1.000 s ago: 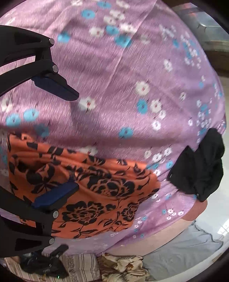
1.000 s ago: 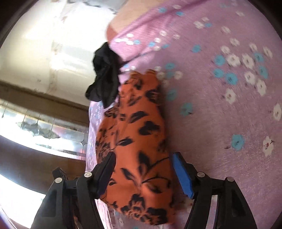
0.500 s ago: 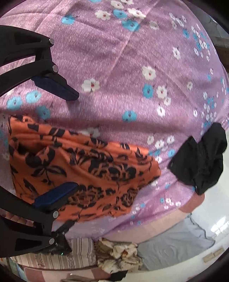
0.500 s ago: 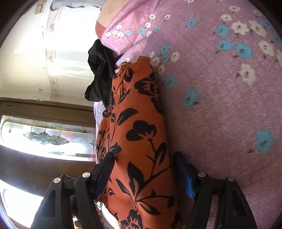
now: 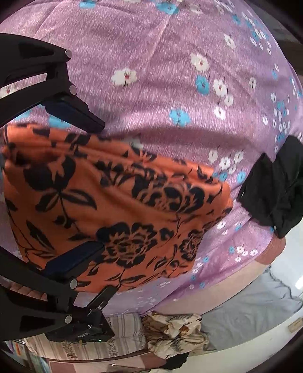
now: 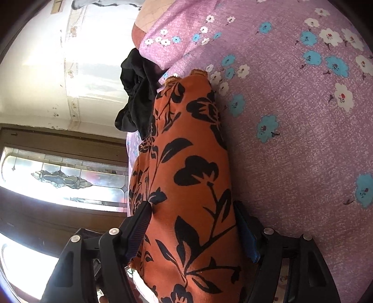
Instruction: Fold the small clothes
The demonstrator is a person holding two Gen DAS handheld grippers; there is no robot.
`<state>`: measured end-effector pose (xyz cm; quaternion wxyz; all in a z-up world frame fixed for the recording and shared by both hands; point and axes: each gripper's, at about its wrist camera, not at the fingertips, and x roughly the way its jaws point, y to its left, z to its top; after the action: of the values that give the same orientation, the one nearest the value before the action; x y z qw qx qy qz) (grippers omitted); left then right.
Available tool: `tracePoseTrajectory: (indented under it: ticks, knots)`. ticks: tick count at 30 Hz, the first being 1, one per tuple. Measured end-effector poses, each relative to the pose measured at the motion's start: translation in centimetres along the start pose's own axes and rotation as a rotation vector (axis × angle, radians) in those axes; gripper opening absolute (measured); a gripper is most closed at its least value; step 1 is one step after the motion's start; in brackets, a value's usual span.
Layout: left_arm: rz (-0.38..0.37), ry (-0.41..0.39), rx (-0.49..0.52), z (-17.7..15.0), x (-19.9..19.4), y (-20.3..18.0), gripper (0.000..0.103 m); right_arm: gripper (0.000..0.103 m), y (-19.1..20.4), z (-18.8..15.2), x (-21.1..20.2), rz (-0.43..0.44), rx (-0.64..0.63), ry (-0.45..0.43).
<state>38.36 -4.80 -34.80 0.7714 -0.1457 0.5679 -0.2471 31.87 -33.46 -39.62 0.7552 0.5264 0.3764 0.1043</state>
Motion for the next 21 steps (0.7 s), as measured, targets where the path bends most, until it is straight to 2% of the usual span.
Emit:
tracePoseTrajectory:
  ticks: [1, 2, 6, 11, 16, 21]
  knots:
    - [-0.012, -0.004, 0.004, -0.1, 0.0, -0.3, 0.092, 0.073, 0.2, -0.1, 0.1, -0.007, -0.011, -0.002]
    - [-0.019, -0.009, 0.009, -0.1, 0.2, -0.7, 0.086, 0.073, 0.4, -0.2, 0.1, -0.012, -0.019, -0.004]
    - [0.066, -0.036, 0.08, -0.7, 0.3, -2.1, 0.071, 0.066, 1.5, -0.6, 0.8, -0.073, -0.086, -0.027]
    - [0.084, -0.089, 0.121, -0.9, -0.8, -2.6, 0.048, 0.06, 2.5, -0.9, 0.8, -0.126, -0.141, -0.056]
    - [0.096, -0.125, 0.166, -1.1, -1.7, -3.5, 0.036, 0.052, 3.7, -1.3, 0.5, -0.165, -0.212, -0.088]
    - [0.076, -0.167, 0.193, -1.4, -3.1, -4.6, 0.032, 0.046, 5.2, -1.5, -0.2, -0.171, -0.269, -0.122]
